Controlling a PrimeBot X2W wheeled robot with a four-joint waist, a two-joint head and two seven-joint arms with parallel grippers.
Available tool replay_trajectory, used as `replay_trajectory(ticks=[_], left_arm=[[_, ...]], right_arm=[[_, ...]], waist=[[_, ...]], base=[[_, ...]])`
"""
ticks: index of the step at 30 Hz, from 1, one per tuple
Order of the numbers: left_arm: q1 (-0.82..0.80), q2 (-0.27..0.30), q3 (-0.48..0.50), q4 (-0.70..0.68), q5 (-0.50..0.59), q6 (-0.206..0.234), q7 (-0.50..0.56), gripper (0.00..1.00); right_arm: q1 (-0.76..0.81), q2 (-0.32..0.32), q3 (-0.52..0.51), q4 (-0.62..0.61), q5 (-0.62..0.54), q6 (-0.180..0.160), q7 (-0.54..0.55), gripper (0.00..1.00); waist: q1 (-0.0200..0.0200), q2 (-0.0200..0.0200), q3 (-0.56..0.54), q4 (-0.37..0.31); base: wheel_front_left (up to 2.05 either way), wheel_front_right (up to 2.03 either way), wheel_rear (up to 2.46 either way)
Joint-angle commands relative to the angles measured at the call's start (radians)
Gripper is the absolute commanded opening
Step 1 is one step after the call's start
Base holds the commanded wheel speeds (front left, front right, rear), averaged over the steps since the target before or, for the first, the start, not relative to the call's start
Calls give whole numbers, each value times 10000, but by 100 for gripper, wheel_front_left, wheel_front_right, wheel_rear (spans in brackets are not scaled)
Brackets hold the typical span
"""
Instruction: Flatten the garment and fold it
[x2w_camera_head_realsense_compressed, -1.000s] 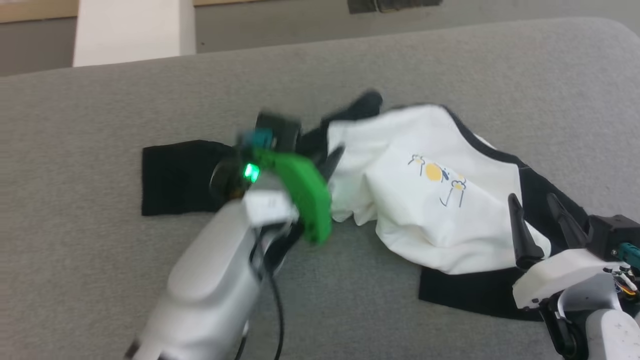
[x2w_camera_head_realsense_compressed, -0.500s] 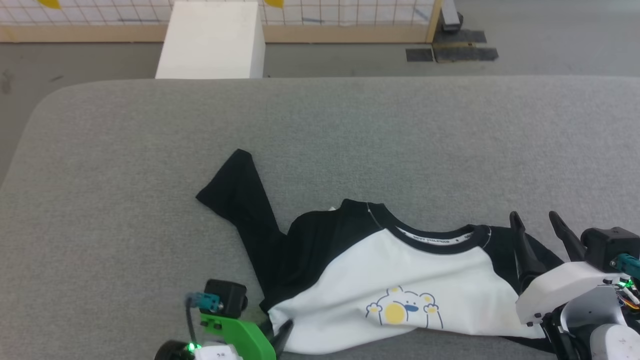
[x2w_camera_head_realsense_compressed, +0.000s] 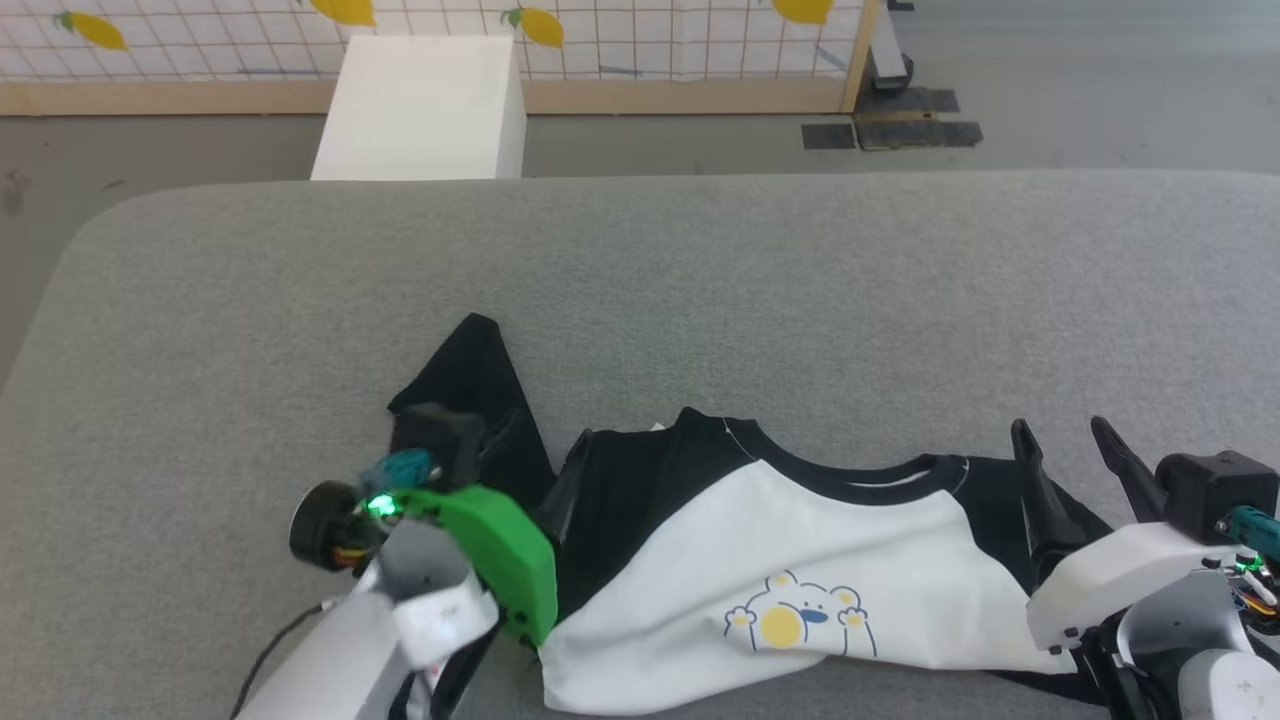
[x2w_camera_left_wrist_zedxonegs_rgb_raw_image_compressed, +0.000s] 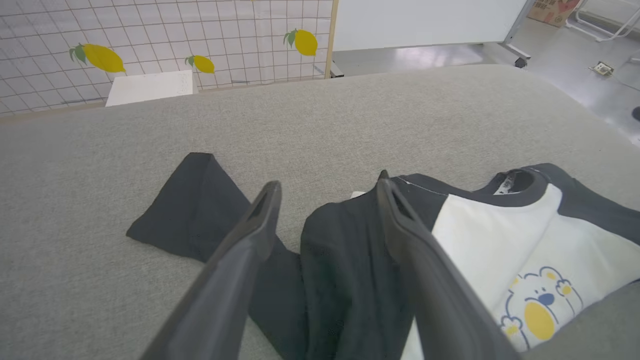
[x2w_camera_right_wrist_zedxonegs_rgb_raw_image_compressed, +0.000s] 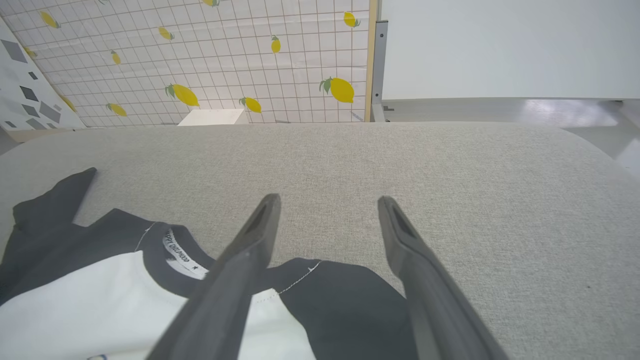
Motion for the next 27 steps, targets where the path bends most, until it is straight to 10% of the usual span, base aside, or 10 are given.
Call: replay_trajectory(ticks=[1, 15, 17, 18, 27], left_arm=[[-451, -40, -138, 514, 116, -149, 231, 100], [-2440, -322, -1141, 4566, -202, -859, 3469, 100], [-2480, -354, -1296, 4836, -346, -965, 4084, 54], [-2486, -391, -1300, 4914, -464, -979, 4306, 0], [-2227, -14, -176, 4587, -371, 425, 2741, 0]], right_arm=[[-7, 1, 34, -70, 11, -15, 8, 100], [-396, 1, 234, 99, 217, -15, -231, 100], [-416, 1, 226, 126, 224, -15, -253, 100], [-418, 1, 216, 135, 229, -15, -263, 100], [-443, 1, 191, 106, 186, -15, -262, 100]], waist=[[0, 84, 193, -190], [0, 84, 965, -948], [0, 84, 996, -959], [0, 84, 1006, -947], [0, 84, 861, -501]], base=[[0, 0, 0], [0, 0, 0], [0, 0, 0], [0, 0, 0], [0, 0, 0]])
